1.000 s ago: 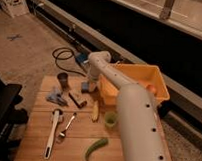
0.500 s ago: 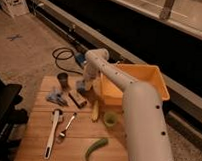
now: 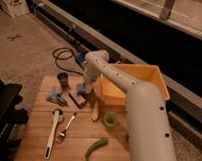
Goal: Wipe table surface with sponge
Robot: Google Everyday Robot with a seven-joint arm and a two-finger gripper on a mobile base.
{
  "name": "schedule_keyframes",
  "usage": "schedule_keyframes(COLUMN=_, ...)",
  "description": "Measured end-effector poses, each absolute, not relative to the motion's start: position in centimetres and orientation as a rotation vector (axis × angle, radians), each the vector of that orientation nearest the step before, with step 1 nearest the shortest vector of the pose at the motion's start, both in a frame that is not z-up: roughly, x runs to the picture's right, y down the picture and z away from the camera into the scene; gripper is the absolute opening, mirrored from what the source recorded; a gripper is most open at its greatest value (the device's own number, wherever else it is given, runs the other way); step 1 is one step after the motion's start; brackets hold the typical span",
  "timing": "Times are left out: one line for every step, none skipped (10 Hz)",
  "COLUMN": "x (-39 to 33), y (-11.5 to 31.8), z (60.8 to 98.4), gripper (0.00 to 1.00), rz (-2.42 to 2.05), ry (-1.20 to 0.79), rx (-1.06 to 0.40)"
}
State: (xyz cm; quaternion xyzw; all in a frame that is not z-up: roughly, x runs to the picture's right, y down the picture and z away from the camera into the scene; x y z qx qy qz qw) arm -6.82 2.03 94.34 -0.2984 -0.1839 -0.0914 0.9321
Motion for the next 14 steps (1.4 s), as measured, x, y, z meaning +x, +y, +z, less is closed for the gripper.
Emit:
schedule_keyframes(x=-6.6, y=1.4, z=94.6, gripper=0.00, rz=-0.184, ry=-0.365, rx=-0.604)
schedule_keyframes(x=-6.4, y=0.7, z=95.0, gripper=0.00, rz=-0.181, ry=-0.353, rx=-0.600)
schedule_keyframes(x=-6.3, y=0.2, z=95.4, gripper=0.00, rz=-0.180, ry=-0.346, rx=-0.600)
schedule_keyframes(x=-6.3, y=-0.1, z=96.0, gripper=0.00, rz=-0.175, ry=-0.343, rx=-0.601)
schedule_keyframes(x=-6.6, y=0.0, z=96.9, gripper=0.00, rz=-0.171, ry=-0.344, rx=-0.606)
schedule_keyframes(x=-7.1, y=0.1, z=97.5, gripper=0.00, rz=-0.167, ry=-0.351, rx=-0.600)
schedule_keyframes(x=-7.2, y=0.0, z=97.8, gripper=0.00, rz=-0.162, ry=-0.356, rx=-0.579)
schedule_keyframes(x=-7.5, y=-0.1, z=97.8, gripper=0.00, rz=-0.159, ry=-0.372, rx=-0.557)
schedule_keyframes(x=-8.1, y=0.0, z=97.5, gripper=0.00, rz=-0.164, ry=-0.387, rx=-0.548)
schedule_keyframes(x=-8.8, y=0.3, z=97.1, gripper=0.00, rz=-0.172, ry=-0.397, rx=-0.542)
schedule_keyframes(x=-8.7, y=0.5, z=96.7, gripper=0.00, rz=-0.172, ry=-0.397, rx=-0.543)
schedule_keyframes(x=-8.3, y=0.9, z=96.6, gripper=0.00, rz=-0.168, ry=-0.392, rx=-0.549)
schedule_keyframes(x=-7.6, y=1.2, z=96.5, gripper=0.00, rz=-0.160, ry=-0.381, rx=-0.558)
schedule_keyframes(x=-6.8, y=1.4, z=96.5, gripper=0.00, rz=-0.155, ry=-0.364, rx=-0.565)
